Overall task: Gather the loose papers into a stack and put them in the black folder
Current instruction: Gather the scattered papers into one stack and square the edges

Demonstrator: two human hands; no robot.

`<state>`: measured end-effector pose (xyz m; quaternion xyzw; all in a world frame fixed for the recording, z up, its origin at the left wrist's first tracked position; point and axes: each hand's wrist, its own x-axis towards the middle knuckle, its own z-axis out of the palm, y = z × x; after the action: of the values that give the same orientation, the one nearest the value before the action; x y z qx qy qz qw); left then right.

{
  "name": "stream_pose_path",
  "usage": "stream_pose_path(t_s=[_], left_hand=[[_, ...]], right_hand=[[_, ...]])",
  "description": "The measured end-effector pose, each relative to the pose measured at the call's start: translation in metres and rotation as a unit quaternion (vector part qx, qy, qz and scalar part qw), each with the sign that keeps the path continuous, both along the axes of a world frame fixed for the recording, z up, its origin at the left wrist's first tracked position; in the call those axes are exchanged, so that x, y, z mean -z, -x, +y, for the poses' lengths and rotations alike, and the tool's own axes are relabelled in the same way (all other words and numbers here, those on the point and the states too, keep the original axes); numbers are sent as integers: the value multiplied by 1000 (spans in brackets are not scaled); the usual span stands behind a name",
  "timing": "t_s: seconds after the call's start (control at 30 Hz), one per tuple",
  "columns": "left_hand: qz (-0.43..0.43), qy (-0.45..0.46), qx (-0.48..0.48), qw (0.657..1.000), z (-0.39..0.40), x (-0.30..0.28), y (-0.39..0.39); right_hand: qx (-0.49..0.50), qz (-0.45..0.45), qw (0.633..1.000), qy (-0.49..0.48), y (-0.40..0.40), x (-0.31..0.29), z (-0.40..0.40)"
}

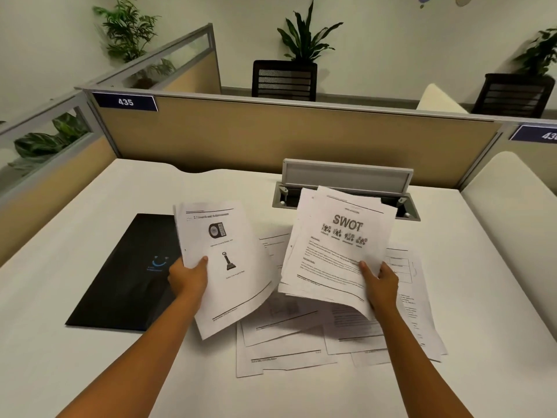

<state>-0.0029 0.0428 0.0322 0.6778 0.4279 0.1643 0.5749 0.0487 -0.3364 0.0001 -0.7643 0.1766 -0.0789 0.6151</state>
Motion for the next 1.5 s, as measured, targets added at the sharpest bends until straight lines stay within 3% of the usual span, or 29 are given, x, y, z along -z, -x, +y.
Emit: stream_pose_path(t_s=[0.27, 0.53, 0.63, 0.83, 0.93, 1.07, 1.27, 1.5], left_hand=[[-14, 24, 148, 989, -42, -15, -15], [-62, 204, 226, 950, -68, -33, -17], [-88, 262, 260, 925, -71, -34, -16], [-91, 154, 253, 951, -80, -42, -10], [-101, 132, 267, 949, -79, -44, -10], [-111, 99, 270, 951, -80, -50, -14], [-228, 63, 319, 918, -73, -70, -12], [-225, 57, 320, 919, -81, -71, -10]], right_hand=[[-70, -33, 994, -79, 0, -25, 21], [-220, 14, 965, -143, -1, -38, 45], [-229, 9, 966, -119, 1, -42, 55], [-203, -2, 975, -90, 3, -58, 71], [-257, -18, 961, -98, 1, -64, 73], [-218, -60, 970, -85, 1, -75, 80], [-229, -122, 961, -96, 4, -94, 81], [-241, -92, 961, -104, 8, -91, 80]])
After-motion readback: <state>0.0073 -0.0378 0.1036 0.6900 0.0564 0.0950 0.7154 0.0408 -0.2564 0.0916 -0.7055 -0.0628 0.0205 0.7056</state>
